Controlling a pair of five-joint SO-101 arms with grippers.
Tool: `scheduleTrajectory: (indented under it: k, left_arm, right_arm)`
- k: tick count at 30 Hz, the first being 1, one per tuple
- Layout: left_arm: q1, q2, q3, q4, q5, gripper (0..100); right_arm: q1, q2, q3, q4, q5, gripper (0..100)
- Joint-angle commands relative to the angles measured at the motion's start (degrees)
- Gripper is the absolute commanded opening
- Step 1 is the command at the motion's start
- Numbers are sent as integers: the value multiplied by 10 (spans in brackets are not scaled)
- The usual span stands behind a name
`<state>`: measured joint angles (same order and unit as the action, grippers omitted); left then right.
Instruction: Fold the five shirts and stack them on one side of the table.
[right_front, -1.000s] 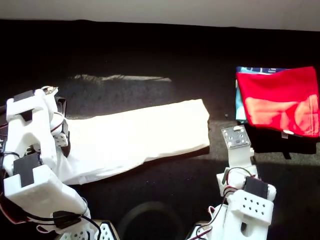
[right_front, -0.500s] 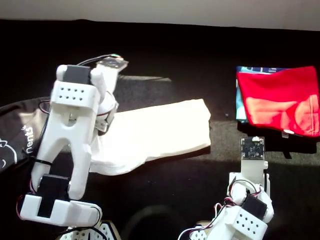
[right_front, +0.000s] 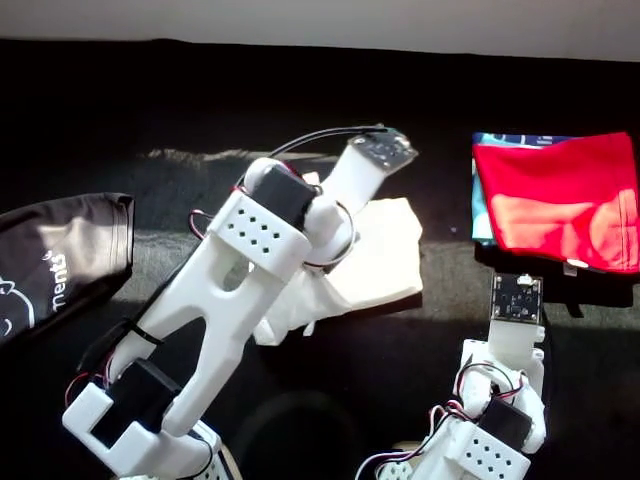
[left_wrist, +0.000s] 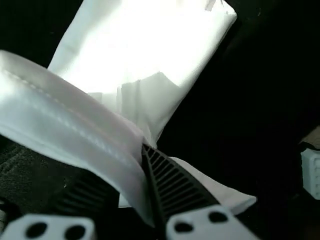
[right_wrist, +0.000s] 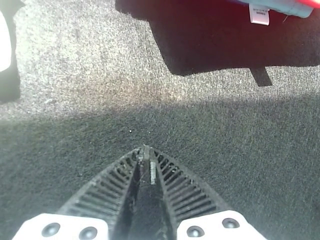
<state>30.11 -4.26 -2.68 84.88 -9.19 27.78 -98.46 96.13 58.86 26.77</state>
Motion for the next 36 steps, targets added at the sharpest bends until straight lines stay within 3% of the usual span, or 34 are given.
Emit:
scheduleTrajectory:
  k: [1,5,11,19,31,36]
  left_arm:
    - [25,22,-12,-63,12,9]
    - [43,122,-51,-99,27,9]
    - [45,260,-225,-99,39,9]
    - [46,388,-403,-37,39,13]
    - [65,495,-552,18,38,14]
    - [58,495,-617,75,38,139]
  right_arm:
    - [5,-5,72,3,-5,7]
    - [5,-5,72,3,-5,7]
    - [5,-5,72,3,-5,7]
    - [5,-5,72,3,-5,7]
    - [5,-5,72,3,-5,7]
    - [5,-5,72,3,-5,7]
